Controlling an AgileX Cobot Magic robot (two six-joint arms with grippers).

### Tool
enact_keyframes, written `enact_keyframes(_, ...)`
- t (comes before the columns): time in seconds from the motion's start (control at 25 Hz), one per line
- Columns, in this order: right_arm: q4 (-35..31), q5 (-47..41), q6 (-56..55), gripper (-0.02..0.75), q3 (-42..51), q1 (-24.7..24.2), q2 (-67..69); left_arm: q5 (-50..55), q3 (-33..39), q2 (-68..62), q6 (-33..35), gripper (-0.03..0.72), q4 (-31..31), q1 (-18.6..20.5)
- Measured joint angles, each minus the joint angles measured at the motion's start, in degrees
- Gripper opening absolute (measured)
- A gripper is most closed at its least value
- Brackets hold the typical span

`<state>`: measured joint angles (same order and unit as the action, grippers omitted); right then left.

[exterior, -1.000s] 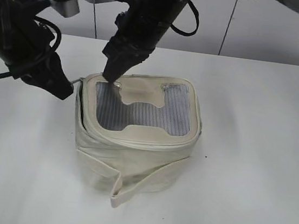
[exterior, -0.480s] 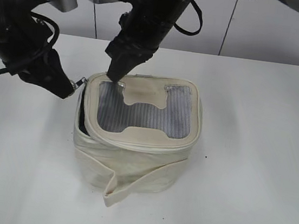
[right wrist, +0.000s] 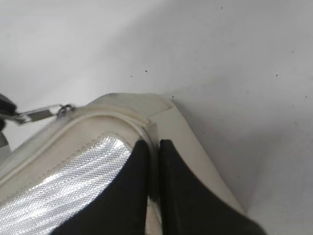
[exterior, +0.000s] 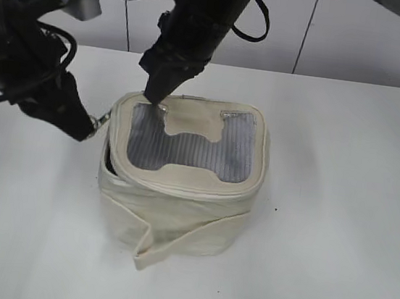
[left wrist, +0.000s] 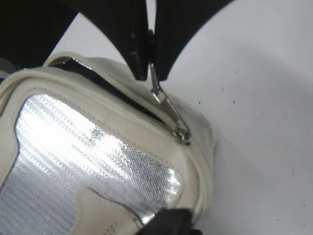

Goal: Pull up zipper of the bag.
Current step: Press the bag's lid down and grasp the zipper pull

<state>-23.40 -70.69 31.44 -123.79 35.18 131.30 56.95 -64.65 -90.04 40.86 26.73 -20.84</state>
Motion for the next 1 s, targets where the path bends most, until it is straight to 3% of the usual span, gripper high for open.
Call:
enact_keyframes(0.16,3.45,0.06,-1.03,0.030,-1.05,-1.20,0.18,4.96,2.64,1.04,-0.07,-0.003,0.39,-0.29)
enact_keyframes(0.44,3.79,0.06,-1.59,0.030,-1.11,-1.61,0.18,4.24,3.95,3.05,-0.91,-0.003,0.96,-3.23)
enact_keyframes(1.0,4.47,0.01,-2.08,0.030,-1.11,-1.61,0.18,-8.64,6.72,3.18,-5.25,-0.003,2.72,-20.49)
